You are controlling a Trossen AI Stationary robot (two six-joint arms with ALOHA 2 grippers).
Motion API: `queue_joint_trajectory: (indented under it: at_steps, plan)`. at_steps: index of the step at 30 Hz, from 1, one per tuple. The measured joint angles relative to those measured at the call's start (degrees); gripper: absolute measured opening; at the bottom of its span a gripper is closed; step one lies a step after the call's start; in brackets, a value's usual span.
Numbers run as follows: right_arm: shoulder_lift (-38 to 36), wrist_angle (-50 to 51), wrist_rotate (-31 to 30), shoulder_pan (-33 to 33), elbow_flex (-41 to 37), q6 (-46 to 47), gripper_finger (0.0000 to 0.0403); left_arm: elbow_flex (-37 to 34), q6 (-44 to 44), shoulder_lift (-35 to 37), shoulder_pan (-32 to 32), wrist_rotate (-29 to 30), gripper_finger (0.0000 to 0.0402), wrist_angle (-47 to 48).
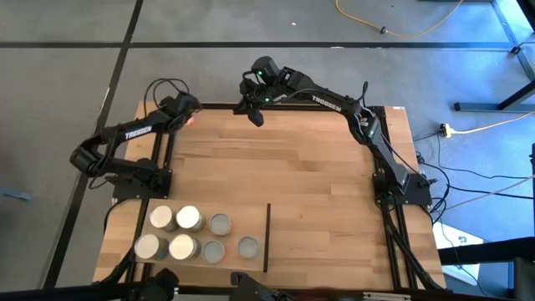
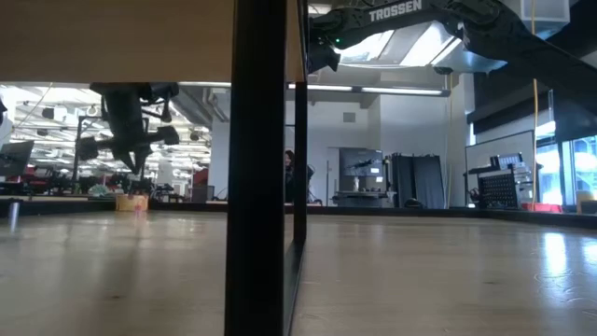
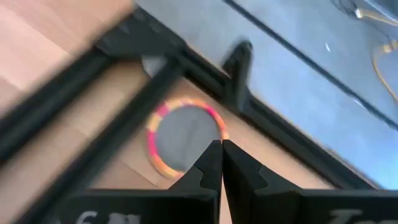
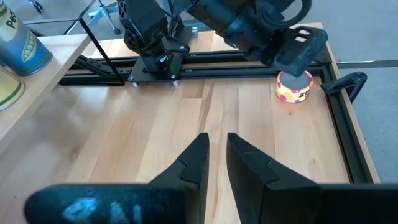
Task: Pick and place cans onto a shelf
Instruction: Put the canned pineapple rings on the shelf
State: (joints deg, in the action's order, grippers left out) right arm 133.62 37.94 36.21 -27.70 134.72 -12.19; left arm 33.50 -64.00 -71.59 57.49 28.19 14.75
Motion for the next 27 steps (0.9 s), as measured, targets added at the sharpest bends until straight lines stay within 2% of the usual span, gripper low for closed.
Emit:
queue_joint_trajectory:
  at_steps: [4, 12, 22, 27]
  plan:
    - [0.00, -0.80, -0.01, 0.00, 0.00, -0.03, 0.0059, -0.02, 3.69, 0.83, -0.11, 5.19, 0.0001, 1.38]
    - [0.00, -1.69, -0.02, 0.00, 0.00, -0.04, 0.0059, -0.02, 1.15, -2.84, 1.10, 1.08, 0.0009, 1.44]
    - [0.00, -1.74, -0.02, -0.02, 0.01, -0.07, 0.0059, -0.02, 0.61, -7.76, 1.12, 4.11, 0.0002, 0.80]
    - [0.00, -1.74, -0.05, -0.02, 0.00, -0.09, 0.0059, -0.02, 0.00, -7.72, 1.12, 4.30, 0.0005, 0.50]
